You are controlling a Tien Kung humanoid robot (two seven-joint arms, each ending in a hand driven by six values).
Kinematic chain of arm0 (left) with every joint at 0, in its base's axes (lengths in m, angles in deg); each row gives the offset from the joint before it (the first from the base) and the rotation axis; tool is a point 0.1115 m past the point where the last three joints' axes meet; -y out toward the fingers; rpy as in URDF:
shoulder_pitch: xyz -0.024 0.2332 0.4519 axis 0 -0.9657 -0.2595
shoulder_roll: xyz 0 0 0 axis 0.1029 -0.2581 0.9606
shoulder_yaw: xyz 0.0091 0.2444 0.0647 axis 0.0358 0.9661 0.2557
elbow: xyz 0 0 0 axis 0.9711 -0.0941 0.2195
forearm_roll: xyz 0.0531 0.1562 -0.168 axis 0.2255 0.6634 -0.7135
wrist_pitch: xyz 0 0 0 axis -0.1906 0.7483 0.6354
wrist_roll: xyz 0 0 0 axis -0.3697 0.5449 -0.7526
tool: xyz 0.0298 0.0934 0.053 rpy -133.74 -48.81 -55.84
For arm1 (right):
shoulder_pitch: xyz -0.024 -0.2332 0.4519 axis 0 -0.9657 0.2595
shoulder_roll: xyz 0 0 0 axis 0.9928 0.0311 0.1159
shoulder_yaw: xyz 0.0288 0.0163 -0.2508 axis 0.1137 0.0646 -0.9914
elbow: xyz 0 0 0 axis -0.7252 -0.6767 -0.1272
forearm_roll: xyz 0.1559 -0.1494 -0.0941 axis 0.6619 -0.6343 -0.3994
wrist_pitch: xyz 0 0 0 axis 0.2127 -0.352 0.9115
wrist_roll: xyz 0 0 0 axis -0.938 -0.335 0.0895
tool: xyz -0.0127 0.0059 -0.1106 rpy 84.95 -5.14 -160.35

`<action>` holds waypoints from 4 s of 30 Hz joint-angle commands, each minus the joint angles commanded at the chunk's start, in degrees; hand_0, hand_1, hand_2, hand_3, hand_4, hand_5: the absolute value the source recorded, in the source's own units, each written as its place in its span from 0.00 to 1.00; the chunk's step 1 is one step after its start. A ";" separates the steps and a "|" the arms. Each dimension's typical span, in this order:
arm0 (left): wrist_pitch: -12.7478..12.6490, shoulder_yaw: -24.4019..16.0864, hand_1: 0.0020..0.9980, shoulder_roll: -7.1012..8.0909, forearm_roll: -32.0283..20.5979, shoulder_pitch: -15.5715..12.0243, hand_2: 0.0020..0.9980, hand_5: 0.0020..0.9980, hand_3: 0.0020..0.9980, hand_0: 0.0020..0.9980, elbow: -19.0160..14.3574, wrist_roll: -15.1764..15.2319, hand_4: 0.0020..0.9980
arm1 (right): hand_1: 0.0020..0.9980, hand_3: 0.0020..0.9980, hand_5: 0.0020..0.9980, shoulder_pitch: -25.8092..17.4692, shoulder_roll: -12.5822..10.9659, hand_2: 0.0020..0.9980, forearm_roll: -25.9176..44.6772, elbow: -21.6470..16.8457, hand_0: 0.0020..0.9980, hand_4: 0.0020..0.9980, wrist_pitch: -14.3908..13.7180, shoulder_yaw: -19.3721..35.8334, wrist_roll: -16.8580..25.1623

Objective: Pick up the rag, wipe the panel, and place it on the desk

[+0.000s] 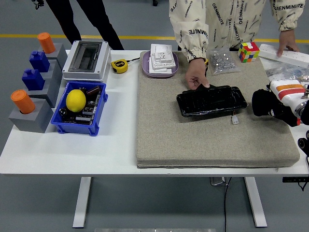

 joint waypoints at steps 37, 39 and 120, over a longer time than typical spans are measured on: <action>0.03 0.07 0.69 0.25 0.41 -0.80 0.72 0.46 0.57 0.64 0.00 0.05 0.59 | 0.36 0.41 0.05 -7.16 3.64 0.44 0.38 -4.51 0.23 0.99 -4.54 11.00 -10.43; 0.03 0.04 0.69 0.19 0.42 -0.84 0.72 0.46 0.57 0.64 0.00 0.06 0.59 | 0.36 0.41 0.05 -7.38 3.97 0.44 1.31 -4.53 0.23 0.99 -5.07 10.96 -11.11; 0.04 -0.28 0.69 0.15 0.58 -0.69 0.72 0.46 0.57 0.64 0.00 0.07 0.59 | 0.71 0.78 0.51 -5.03 2.62 0.81 12.45 -6.13 0.72 1.00 1.58 9.22 -12.02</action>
